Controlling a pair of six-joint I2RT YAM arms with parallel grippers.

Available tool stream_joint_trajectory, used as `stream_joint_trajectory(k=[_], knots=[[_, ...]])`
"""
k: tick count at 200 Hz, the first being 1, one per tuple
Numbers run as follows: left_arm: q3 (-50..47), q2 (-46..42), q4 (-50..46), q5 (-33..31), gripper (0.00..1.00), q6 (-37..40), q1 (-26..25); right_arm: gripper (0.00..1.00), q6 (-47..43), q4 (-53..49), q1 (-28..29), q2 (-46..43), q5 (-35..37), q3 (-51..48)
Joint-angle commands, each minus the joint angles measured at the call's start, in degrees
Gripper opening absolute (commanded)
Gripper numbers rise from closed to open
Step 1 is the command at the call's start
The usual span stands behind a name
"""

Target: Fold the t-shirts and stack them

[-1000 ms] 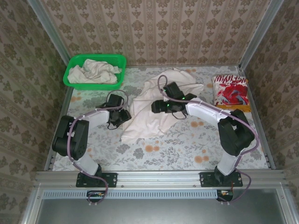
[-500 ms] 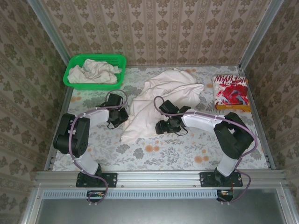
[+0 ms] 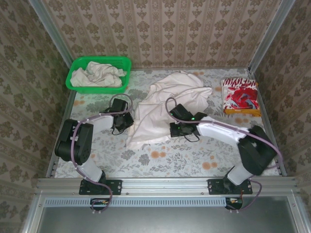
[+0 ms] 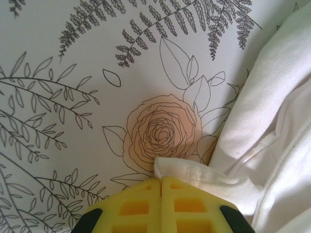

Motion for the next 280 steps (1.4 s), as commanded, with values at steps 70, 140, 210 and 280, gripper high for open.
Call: stream_joint_trajectory(k=[70,140,210,280], knots=[[-2.59,-2.45,5.04,-4.63,0.0,0.67,1.02,0.0,12.59,-21.25,-8.41,-32.92,16.18,-14.94],[-5.54,-5.24,1.43,-3.11,0.0,3.84,2.75,0.0,4.8,-23.91,-24.33,-29.06,16.0,-11.98],[-15.8,-15.68,-5.05,-10.23,0.0,3.35,1.76,0.0,-4.96,-13.03,-40.84,-16.74,11.24,-5.9],[-13.32,-28.3,-8.71,-13.97,0.67,5.86,1.51,0.0,-9.4,-6.95,-48.99,-4.3,10.42,3.37]])
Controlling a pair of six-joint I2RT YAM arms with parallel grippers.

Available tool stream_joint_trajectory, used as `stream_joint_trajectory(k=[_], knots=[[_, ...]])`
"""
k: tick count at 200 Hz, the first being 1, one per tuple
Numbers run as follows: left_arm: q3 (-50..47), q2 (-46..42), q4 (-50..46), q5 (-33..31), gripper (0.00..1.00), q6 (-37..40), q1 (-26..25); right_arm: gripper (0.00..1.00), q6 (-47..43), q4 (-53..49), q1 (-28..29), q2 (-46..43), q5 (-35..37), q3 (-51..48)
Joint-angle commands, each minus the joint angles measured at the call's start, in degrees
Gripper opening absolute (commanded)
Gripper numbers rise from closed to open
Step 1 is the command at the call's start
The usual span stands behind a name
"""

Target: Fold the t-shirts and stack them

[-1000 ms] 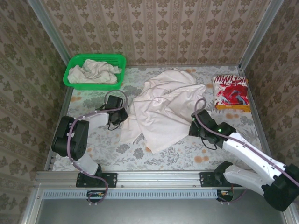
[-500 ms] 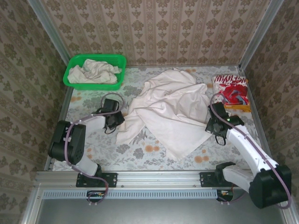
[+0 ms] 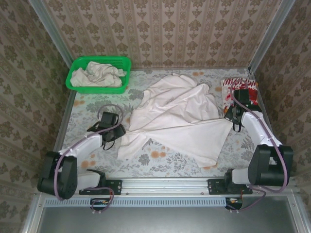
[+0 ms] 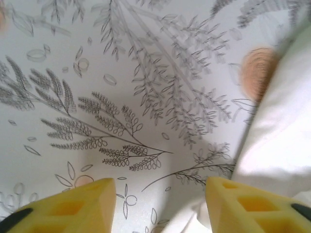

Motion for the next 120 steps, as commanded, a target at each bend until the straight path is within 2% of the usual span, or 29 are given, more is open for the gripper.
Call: stream_joint_trajectory(k=[1,21,46,85,120], knots=[[2.53,-3.27,-2.85,-3.17,0.68,1.08,-0.04,0.0,-3.1,2.78,-2.09,3.85,-0.19,3.82],[4.19,-1.86,-1.11,-1.45,0.78,2.2,0.7,0.0,-3.6,4.03,-4.48,7.17,-1.71,6.44],[9.95,7.16,-0.21,3.54,0.87,3.27,0.99,0.0,-4.94,4.6,-5.1,10.27,-2.51,10.27],[17.47,19.87,2.45,8.45,0.88,2.93,-1.31,0.0,-6.76,4.36,-7.0,14.44,-2.77,14.67],[22.87,25.71,1.11,7.96,0.87,3.0,-4.9,0.0,-5.6,6.18,-7.83,18.24,-3.79,17.39]])
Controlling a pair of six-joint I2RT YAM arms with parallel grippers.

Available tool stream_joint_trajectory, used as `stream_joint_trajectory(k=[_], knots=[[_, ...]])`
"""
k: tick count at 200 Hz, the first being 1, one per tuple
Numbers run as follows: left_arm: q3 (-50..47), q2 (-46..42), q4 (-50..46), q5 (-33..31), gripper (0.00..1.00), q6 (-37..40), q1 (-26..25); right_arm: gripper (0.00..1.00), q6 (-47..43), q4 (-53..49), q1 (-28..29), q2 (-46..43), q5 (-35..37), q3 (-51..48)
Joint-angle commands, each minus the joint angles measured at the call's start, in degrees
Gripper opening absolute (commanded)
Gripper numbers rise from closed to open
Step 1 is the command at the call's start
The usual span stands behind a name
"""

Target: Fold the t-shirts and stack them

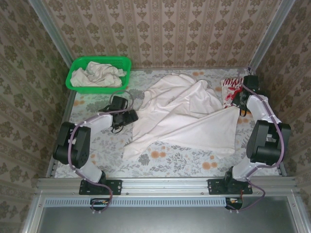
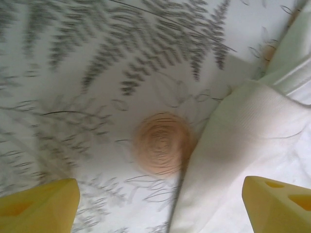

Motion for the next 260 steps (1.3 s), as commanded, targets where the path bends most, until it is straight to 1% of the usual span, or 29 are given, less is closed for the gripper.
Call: stream_joint_trajectory(k=[1,33,50,58,75,84,87,89,93,105,123,143,182,207,236,246,253,260], knots=[[3.99,2.73,-0.61,1.4,0.87,0.89,-2.19,0.0,-0.21,2.08,-0.62,2.55,-1.28,2.69],[8.01,8.21,-1.82,1.49,0.78,-0.02,-3.24,0.0,1.8,3.3,-0.49,4.83,-5.09,3.64],[8.88,9.78,-1.33,1.85,0.64,-0.87,-3.53,0.0,2.48,4.32,-0.37,4.99,-6.34,2.98],[8.95,10.35,-0.77,2.11,0.55,-1.39,-3.66,0.0,2.44,4.41,-0.36,4.99,-6.57,2.81],[9.34,11.47,0.61,2.27,0.32,-2.42,-3.66,0.0,2.15,4.47,-0.36,5.05,-6.66,2.84],[9.22,11.86,2.02,2.34,0.14,-3.04,-3.59,0.0,2.05,5.04,-0.36,4.67,-6.17,2.58],[9.1,12.11,2.58,2.38,0.11,-3.24,-3.46,0.0,2.04,5.37,-0.36,4.48,-6.1,2.48],[9.03,12.19,2.95,2.5,0.06,-3.27,-3.34,0.0,1.99,5.58,-0.35,4.34,-6.02,2.34],[8.93,12.34,3.68,2.51,0.0,-3.33,-3.14,0.0,1.89,5.99,-0.39,4.1,-5.92,2.19],[7.87,12.18,5.72,0.76,0.0,-3.96,-2.17,0.0,1.41,7.52,-0.36,3.57,-6.16,1.83],[6.82,10.79,7.25,-0.14,0.0,-3.49,0.15,0.0,0.7,9.35,-0.38,3.67,-7.41,2.19],[7.54,9.11,5.88,-0.93,0.0,-1.4,3.21,0.0,-0.39,7.99,-0.36,6.01,-7.5,5.46],[9.31,7.46,3.36,-0.58,0.0,2.04,8.8,0.0,-0.59,6.52,-0.03,11.67,-8.31,10.96],[9.77,6.86,2.99,-0.33,0.0,2.56,10.83,0.0,-0.13,6.28,0.3,13.63,-8.82,13.25],[11.14,7.39,2.74,-0.43,0.0,3.48,11.37,0.0,-2.11,4.89,2.37,15.97,-10.62,16.73],[11.9,7.75,2.47,0.17,0.0,3.5,11.24,0.06,-2.74,4.62,3.37,16.23,-12.13,17.72],[12.09,7.8,2.72,0.63,0.0,3.42,11.11,0.19,-3.31,4.44,4.18,15.95,-13.01,18.08],[12.21,7.79,2.89,0.81,0.02,3.34,10.95,0.36,-4.03,4.42,5.18,15.15,-13.49,18.09]])
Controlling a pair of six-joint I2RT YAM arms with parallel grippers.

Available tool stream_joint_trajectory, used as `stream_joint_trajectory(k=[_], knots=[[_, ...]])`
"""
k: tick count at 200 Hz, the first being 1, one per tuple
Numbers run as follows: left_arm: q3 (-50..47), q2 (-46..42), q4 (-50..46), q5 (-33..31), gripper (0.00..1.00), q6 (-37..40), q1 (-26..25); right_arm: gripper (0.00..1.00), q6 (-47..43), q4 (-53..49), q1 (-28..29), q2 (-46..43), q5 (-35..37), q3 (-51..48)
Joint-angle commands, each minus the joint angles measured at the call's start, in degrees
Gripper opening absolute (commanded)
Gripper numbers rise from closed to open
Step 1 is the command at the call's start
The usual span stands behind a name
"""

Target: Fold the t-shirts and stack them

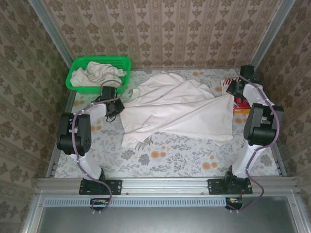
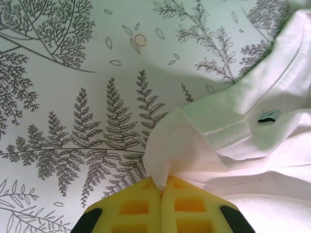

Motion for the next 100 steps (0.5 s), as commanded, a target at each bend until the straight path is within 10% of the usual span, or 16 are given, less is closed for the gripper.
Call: stream_joint_trajectory(k=[1,25,100], knots=[[2.4,-0.57,-0.49,0.14,0.02,1.4,0.12,0.39,-2.99,-1.29,3.04,-0.49,-3.56,2.75],[2.19,-0.79,-0.27,0.14,0.03,1.12,-0.45,0.74,-5.44,1.02,7.99,-7.51,-1.39,-1.89],[2.5,2.44,1.0,1.92,0.0,0.59,-0.33,0.9,-23.15,17.53,43.34,-20.18,-10.03,-24.63]])
